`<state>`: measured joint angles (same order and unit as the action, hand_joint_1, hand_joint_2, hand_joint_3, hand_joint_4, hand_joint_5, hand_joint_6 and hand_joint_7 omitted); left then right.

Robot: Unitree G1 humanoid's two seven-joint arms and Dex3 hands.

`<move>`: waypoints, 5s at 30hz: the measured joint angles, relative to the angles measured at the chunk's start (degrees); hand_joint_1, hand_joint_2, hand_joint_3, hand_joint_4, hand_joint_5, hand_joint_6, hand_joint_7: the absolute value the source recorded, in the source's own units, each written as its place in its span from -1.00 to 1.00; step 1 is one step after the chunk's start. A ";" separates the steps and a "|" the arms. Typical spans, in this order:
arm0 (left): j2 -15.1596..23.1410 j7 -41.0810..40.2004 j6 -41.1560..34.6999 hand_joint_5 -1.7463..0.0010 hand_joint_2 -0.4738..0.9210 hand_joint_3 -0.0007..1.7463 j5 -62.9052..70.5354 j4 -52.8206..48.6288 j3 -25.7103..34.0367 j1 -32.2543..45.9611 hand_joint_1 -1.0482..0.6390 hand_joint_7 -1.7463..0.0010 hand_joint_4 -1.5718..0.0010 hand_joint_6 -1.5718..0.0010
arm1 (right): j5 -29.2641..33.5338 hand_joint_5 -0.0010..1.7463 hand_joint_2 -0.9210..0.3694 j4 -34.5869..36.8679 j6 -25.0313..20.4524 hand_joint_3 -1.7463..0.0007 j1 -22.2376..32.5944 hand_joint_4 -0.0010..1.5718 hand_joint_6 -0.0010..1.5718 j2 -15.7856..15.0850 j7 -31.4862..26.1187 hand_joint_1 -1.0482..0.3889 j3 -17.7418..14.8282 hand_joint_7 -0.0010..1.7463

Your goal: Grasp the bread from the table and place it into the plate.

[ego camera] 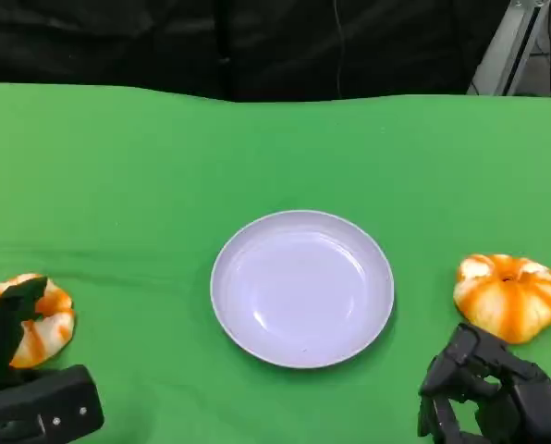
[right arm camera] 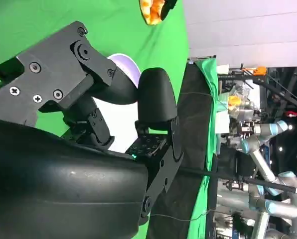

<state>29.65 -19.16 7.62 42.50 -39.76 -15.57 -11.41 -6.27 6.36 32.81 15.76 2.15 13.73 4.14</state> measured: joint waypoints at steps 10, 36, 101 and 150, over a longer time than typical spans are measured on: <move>0.81 0.97 -0.95 1.00 1.00 -0.63 0.05 0.66 -0.30 -1.14 -0.93 1.00 0.97 0.64 | 0.02 1.00 -0.37 -0.04 0.00 -0.47 0.02 0.06 -0.04 0.01 -0.05 0.24 0.06 0.77; 5.36 6.89 -6.29 1.00 1.00 -0.58 -1.91 3.75 0.32 -4.25 -0.93 1.00 1.00 0.67 | 0.07 1.00 -0.37 -0.21 -0.03 -0.46 0.11 0.05 -0.05 0.00 -0.42 0.25 0.13 0.79; -5.03 2.85 4.99 0.39 0.97 -0.98 -18.07 -27.68 1.49 -17.34 0.13 0.83 -0.26 -0.47 | 0.49 1.00 -0.37 -2.02 -0.82 -0.46 0.99 0.05 -0.06 0.03 -1.74 0.26 0.90 0.80; -4.64 -4.84 0.22 -1.00 0.56 0.08 -14.55 12.06 4.51 -10.03 0.21 -1.00 0.01 0.27 | 0.26 1.00 -0.38 -0.89 -0.66 -0.45 0.35 0.05 -0.06 -0.15 -0.83 0.25 0.44 0.82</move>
<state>25.02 -23.99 7.84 27.95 -27.70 -11.06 -21.45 -6.02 5.47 32.15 16.12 2.00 12.90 4.58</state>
